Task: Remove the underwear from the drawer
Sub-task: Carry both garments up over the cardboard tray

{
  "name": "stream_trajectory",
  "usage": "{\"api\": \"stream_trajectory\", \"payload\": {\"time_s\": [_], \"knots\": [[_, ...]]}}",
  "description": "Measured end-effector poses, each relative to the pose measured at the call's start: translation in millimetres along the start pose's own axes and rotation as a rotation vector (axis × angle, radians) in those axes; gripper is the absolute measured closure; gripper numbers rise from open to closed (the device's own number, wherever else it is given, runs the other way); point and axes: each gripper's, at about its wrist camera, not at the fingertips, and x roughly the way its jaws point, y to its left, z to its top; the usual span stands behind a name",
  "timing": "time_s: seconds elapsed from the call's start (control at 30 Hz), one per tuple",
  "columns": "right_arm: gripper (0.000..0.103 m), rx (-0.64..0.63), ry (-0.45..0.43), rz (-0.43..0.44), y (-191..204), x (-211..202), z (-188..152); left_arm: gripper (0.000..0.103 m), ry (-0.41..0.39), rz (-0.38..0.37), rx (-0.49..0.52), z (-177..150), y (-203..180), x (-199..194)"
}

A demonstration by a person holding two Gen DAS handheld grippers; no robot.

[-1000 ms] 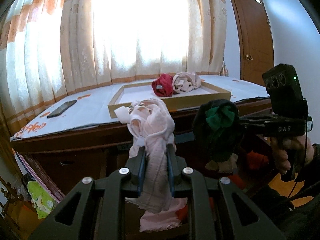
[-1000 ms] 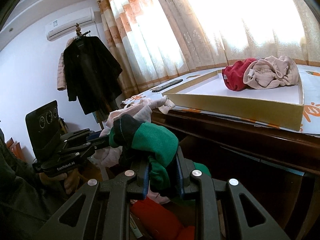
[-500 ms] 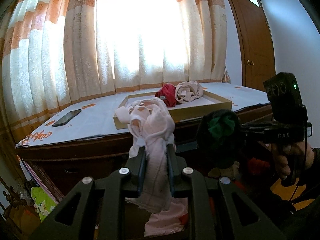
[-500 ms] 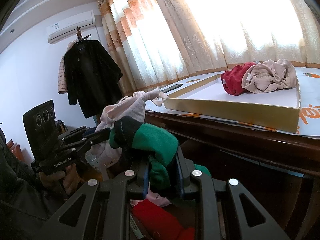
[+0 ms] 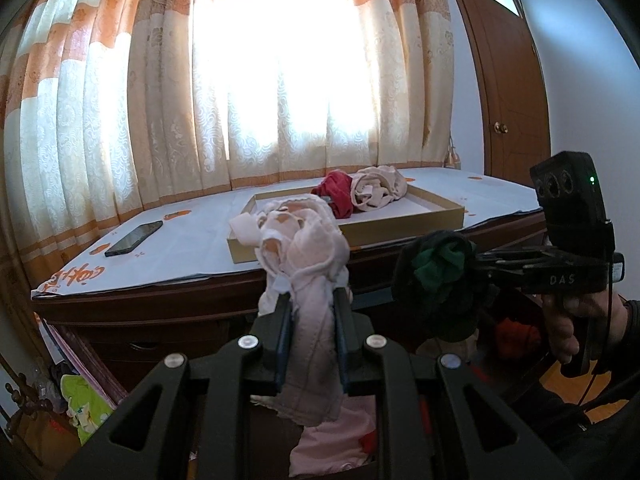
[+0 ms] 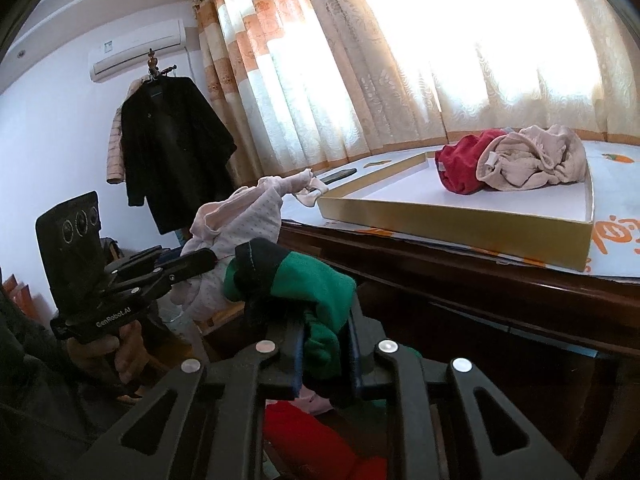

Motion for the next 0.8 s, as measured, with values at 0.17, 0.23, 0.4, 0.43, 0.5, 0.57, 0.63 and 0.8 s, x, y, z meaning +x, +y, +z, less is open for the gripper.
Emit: {"api": "stream_trajectory", "payload": {"time_s": [0.17, 0.23, 0.4, 0.43, 0.5, 0.57, 0.63, 0.8], "knots": [[0.086, 0.024, -0.024, 0.008, -3, -5, 2, 0.086, -0.003, 0.004, 0.001, 1, 1, 0], [0.086, 0.047, -0.034, 0.020, -5, -8, 3, 0.086, -0.009, 0.005, 0.001, 4, 3, -1], [0.086, 0.088, -0.031, 0.026, -8, -7, 6, 0.086, -0.036, 0.013, 0.007, 16, 9, -3], [0.086, 0.096, -0.032, 0.031, -8, -7, 7, 0.086, -0.038, 0.014, 0.006, 18, 11, -2], [0.086, 0.099, -0.036, 0.034, -7, -8, 11, 0.086, -0.040, 0.012, 0.004, 21, 13, -2], [0.086, 0.104, -0.045, 0.044, -5, -10, 17, 0.086, -0.041, 0.014, 0.003, 24, 15, -1], [0.086, 0.101, -0.053, 0.046, -3, -12, 24, 0.086, -0.042, 0.010, 0.005, 27, 16, 0], [0.086, 0.117, -0.062, 0.046, -2, -14, 41, 0.086, -0.054, 0.001, 0.015, 41, 19, 2]]}}
